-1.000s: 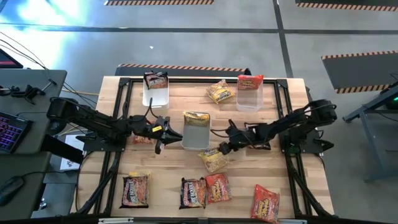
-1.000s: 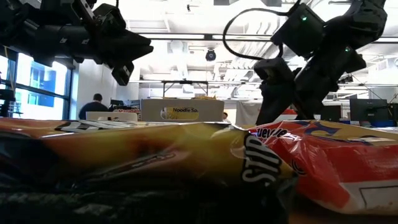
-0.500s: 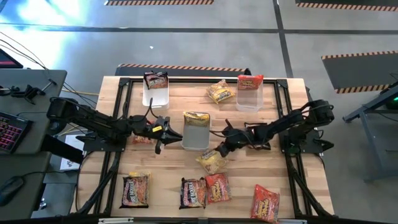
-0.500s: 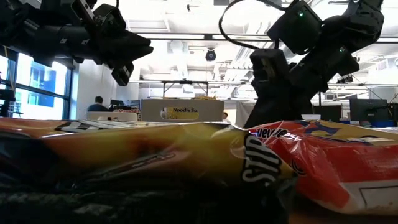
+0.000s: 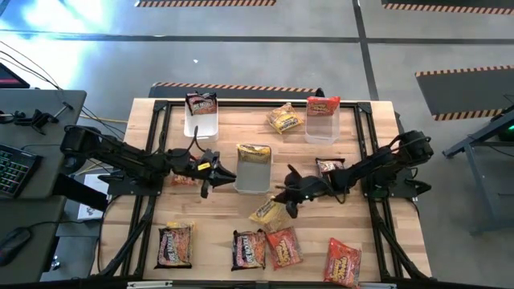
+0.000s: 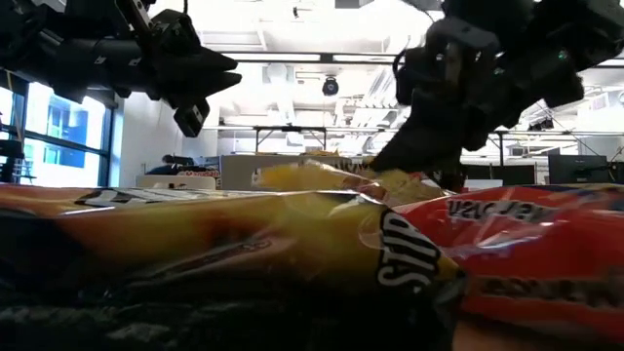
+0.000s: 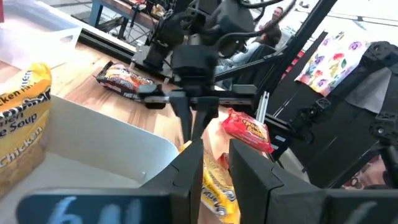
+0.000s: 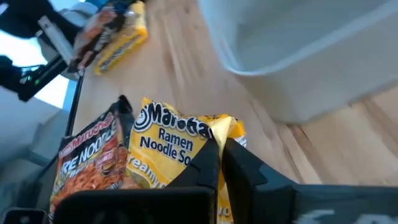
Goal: Sort Maruchan noodles
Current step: Put the bottom right yellow noodle pack into the gray bin
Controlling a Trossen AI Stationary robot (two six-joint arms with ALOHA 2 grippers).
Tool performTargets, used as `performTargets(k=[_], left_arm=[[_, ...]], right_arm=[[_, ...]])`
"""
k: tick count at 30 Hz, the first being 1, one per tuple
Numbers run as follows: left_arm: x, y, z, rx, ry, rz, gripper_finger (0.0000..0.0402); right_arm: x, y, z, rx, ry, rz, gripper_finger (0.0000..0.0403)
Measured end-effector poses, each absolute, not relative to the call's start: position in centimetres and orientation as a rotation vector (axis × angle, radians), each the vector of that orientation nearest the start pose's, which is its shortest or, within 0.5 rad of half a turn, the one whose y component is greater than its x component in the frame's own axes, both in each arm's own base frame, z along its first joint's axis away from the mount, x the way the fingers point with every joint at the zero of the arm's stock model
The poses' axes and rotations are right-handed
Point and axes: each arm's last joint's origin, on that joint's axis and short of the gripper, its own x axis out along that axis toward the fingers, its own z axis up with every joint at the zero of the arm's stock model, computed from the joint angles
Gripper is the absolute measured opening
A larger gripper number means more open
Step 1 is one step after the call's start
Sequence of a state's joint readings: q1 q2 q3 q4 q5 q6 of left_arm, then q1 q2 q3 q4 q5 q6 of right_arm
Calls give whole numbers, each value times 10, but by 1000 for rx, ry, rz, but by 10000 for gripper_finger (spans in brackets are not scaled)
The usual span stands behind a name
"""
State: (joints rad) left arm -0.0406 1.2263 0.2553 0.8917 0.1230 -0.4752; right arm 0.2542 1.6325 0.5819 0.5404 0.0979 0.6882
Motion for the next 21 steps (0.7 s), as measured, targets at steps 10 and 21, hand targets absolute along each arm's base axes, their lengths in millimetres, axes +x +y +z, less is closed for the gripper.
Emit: performTargets(k=[10, 21], left_arm=[[254, -32, 196, -421, 370, -108, 152], [319, -61, 185, -518, 614, -84, 226]], right_arm=[[282, 94, 144, 317, 417, -27, 0], [278, 104, 146, 200, 396, -15, 0]])
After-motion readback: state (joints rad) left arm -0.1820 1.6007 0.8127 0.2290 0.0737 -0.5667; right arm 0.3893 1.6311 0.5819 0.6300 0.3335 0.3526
